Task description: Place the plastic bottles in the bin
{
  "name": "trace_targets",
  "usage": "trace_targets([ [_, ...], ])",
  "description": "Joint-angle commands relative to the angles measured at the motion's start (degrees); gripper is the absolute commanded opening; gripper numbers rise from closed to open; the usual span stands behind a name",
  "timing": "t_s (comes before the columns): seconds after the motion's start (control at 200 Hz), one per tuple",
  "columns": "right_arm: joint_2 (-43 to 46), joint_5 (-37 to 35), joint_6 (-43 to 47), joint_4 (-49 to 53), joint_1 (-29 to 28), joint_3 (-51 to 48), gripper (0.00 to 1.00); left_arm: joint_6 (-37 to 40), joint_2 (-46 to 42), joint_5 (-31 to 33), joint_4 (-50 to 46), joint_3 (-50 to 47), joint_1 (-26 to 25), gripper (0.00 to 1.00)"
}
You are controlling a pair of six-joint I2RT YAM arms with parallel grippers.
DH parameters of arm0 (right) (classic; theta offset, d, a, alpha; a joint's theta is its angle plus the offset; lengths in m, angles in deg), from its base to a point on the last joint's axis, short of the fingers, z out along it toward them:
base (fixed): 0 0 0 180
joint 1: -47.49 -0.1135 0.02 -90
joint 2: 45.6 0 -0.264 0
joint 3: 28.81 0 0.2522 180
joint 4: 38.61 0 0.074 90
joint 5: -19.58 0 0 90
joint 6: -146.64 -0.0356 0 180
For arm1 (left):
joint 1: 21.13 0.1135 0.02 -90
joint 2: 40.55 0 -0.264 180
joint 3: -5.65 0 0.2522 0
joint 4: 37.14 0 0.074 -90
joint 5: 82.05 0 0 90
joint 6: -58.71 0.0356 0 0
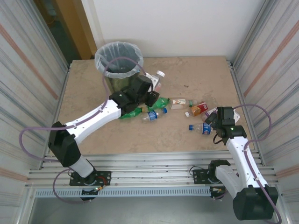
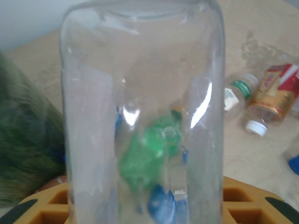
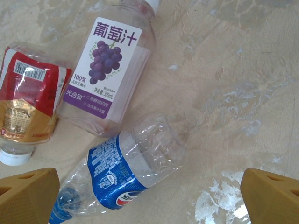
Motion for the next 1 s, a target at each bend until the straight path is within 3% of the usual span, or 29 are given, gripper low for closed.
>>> trace_targets([
  [0.0,0.2,-1.6,-1.3,0.3,-0.5,-0.6,0.98,3.0,-3.4,1.4,3.4,3.9,2.5,0.31],
  [0.611,0.7,-2.0,-1.4,1.3,-0.5,0.6,0.98,6.9,0.8,0.3,9.8,14.2,20.4,0.31],
  [0.997,2.5,-2.5,-1.5,2.5,-0.5,0.5,0.98,5.6,9.4,-5.5,8.8,20.9,28.8,0.32],
])
